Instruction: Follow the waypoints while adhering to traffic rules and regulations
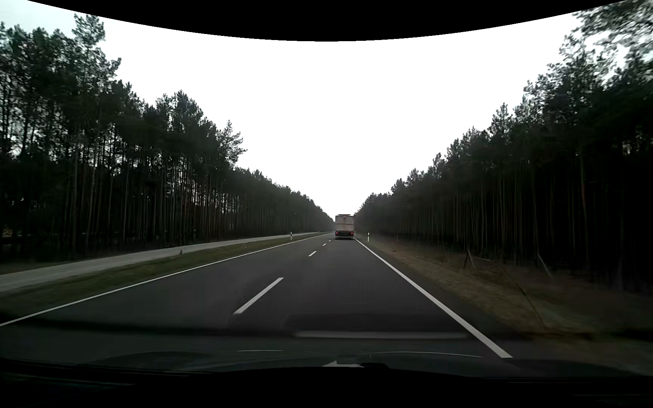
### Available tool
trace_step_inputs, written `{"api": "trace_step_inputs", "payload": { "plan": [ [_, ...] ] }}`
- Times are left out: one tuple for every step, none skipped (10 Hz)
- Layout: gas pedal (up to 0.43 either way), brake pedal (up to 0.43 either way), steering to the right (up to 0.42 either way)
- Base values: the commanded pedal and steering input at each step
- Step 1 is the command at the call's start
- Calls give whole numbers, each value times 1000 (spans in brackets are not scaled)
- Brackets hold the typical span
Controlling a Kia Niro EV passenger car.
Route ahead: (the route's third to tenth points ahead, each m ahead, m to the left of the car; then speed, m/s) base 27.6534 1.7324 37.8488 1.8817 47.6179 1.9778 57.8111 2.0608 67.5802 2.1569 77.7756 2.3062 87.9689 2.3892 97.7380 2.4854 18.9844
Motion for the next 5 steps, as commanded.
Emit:
{"api": "trace_step_inputs", "payload": {
  "plan": [
    [209,0,2],
    [209,0,2],
    [209,0,2],
    [209,0,2],
    [197,0,2]
  ]
}}
